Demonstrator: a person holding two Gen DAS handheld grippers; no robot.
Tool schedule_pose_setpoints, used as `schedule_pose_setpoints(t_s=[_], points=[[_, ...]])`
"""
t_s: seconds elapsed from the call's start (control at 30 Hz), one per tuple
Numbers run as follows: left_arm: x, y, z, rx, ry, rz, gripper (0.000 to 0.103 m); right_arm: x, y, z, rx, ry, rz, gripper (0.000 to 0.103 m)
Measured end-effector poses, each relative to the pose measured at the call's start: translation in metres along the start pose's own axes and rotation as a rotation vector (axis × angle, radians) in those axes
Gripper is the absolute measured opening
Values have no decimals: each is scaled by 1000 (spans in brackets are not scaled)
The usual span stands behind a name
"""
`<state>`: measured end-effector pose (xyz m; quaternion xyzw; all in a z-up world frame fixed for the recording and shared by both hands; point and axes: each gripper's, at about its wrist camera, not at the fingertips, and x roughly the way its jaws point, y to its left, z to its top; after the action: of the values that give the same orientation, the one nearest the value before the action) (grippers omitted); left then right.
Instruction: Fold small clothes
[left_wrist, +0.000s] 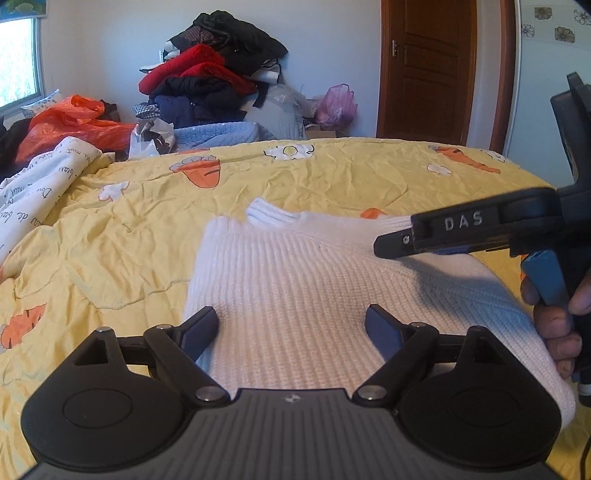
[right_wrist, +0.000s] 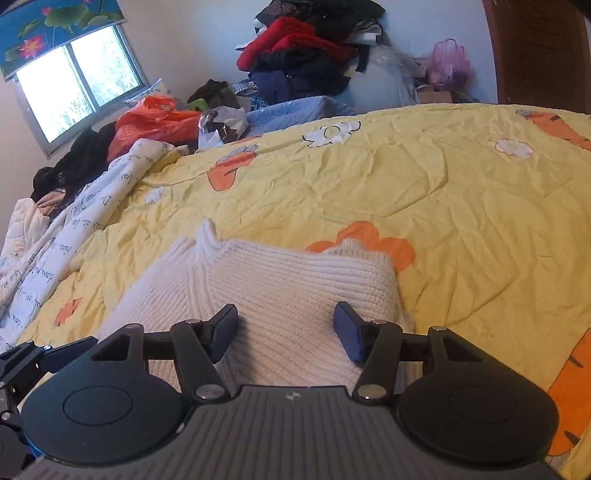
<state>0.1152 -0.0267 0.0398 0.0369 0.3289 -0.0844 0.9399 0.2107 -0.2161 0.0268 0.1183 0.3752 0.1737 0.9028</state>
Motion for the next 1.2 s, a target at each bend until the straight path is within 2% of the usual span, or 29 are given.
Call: schedule_pose_setpoints(t_s=[0.07, 0.13, 0.2, 0.27, 0.37, 0.43, 0.5, 0.57, 0.67, 0.73, 0.77, 0.8, 0.83, 0.93, 1.03, 1.13, 1.17, 1.2], points=[[0, 0, -1, 2, -2, -1, 88, -7, 2, 4, 32, -4, -12, 56], [-1, 1, -2, 4, -7, -2, 88, -19, 5, 10, 78, -19, -13, 59], [-1, 0, -2, 5, -8, 1, 88, -31, 9, 12, 105, -54, 47, 61], [-1, -1, -2, 7, -9, 4, 88, -31, 12, 15, 110, -40, 82, 63], [-1, -1, -4, 21, -21, 4, 88, -7, 14, 9, 71, 48, 5, 61], [1, -2, -5, 30, -28, 11, 89, 3, 9, 1, 26, 30, 12, 61], [3, -2, -5, 32, -30, 15, 91, 5, 1, 5, 82, 41, 31, 58], [-2, 1, -3, 19, -31, 4, 91, 3, 7, 7, 45, 57, 12, 58], [-36, 21, -10, -47, -86, -44, 91, -26, 13, 5, 37, 15, 4, 63], [-65, 43, -24, -93, -137, -62, 93, -64, 1, -7, 85, -61, 68, 74], [-73, 55, -30, -124, -137, -74, 94, -82, -6, -14, 105, -91, 97, 79], [-78, 69, -37, -166, -119, -97, 95, -99, -16, -23, 128, -111, 121, 89], [-77, 82, -42, -213, -83, -124, 95, -112, -28, -32, 162, -115, 141, 92], [-60, 107, -52, -348, 34, -197, 95, -122, -58, -57, 279, -44, 179, 90], [-47, 107, -55, -391, 90, -290, 95, -112, -57, -74, 261, 29, 155, 86], [-30, 99, -56, -430, 179, -390, 94, -93, -45, -84, 254, 116, 209, 87], [-23, 96, -58, -446, 216, -406, 94, -86, -40, -87, 243, 148, 218, 85], [-20, 94, -59, -463, 212, -401, 91, -80, -35, -91, 228, 161, 224, 83]])
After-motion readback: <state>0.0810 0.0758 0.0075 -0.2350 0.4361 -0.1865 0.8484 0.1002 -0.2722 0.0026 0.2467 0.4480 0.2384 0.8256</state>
